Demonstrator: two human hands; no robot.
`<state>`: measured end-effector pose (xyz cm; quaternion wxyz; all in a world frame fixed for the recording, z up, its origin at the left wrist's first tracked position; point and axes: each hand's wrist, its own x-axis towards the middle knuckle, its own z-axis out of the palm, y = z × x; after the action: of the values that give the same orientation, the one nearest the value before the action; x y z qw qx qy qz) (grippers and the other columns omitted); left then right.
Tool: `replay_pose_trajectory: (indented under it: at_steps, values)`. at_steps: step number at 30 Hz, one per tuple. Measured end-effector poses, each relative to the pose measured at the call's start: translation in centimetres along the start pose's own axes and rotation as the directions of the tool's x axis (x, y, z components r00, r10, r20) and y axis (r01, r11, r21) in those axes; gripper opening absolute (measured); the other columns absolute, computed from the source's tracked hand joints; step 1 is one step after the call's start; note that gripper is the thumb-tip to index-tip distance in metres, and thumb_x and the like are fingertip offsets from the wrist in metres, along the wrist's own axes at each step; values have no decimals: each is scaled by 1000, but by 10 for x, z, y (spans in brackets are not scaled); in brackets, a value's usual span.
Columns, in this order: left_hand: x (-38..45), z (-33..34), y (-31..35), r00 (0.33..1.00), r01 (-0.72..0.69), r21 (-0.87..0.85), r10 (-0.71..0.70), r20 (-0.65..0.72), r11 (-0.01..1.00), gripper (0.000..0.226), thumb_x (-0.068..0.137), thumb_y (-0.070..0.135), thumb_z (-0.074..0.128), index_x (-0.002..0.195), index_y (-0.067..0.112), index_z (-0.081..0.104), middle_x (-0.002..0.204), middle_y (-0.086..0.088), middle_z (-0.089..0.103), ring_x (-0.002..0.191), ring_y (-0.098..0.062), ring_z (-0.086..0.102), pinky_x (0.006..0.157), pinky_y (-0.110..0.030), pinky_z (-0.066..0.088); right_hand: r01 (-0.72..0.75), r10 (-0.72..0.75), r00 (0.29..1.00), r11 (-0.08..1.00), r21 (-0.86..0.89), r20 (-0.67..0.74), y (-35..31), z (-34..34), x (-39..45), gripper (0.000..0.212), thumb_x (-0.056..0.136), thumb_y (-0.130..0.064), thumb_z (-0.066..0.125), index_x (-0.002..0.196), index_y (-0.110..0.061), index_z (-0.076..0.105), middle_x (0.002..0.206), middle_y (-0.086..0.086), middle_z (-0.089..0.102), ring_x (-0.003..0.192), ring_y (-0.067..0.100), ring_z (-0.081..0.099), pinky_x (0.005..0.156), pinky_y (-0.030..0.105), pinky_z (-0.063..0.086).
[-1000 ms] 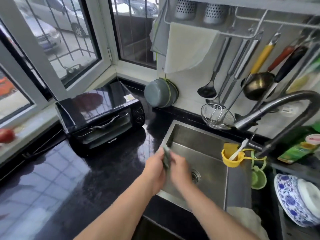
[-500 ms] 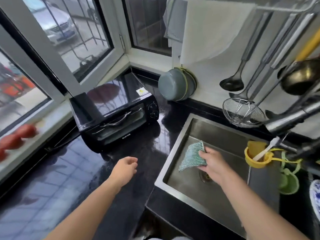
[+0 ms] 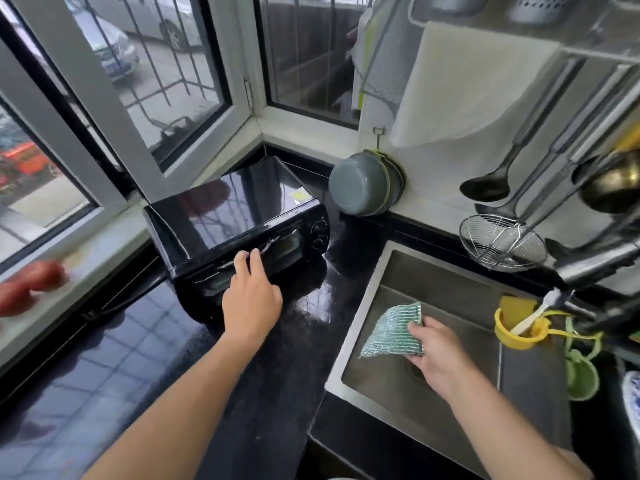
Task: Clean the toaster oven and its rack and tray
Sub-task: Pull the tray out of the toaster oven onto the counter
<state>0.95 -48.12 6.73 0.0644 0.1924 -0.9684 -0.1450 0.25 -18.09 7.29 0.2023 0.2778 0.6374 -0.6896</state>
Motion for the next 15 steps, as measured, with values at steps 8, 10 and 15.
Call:
replay_pose_trajectory:
  at_steps: [8, 10, 15]
  values:
    - [-48, 6, 19, 991, -97, 276, 118, -61, 956, 35, 72, 14, 66, 104, 4, 58, 136, -24, 50, 103, -41, 51, 80, -48, 41, 41, -41, 999, 999, -27, -1, 0, -18, -24, 19, 101, -2, 48, 109, -8, 64, 106, 14, 71, 95, 26, 68, 77, 35, 52]
    - [-69, 17, 19, 982, -161, 306, 183, -44, 938, 31, 75, 18, 68, 102, 4, 63, 149, -25, 46, 128, -46, 46, 100, -53, 36, 38, -38, 999, 999, -29, 0, 3, -23, -29, 20, 101, -1, 47, 111, -6, 63, 106, 15, 71, 93, 25, 67, 74, 35, 51]
    - [-112, 50, 16, 975, -218, 270, 195, 110, 938, 67, 81, 24, 65, 144, 7, 51, 150, -19, 48, 138, -39, 43, 118, -59, 27, 27, -28, 999, 999, -41, -26, 8, -33, -33, 20, 100, 0, 47, 113, -3, 62, 111, 20, 69, 91, 27, 66, 71, 35, 51]
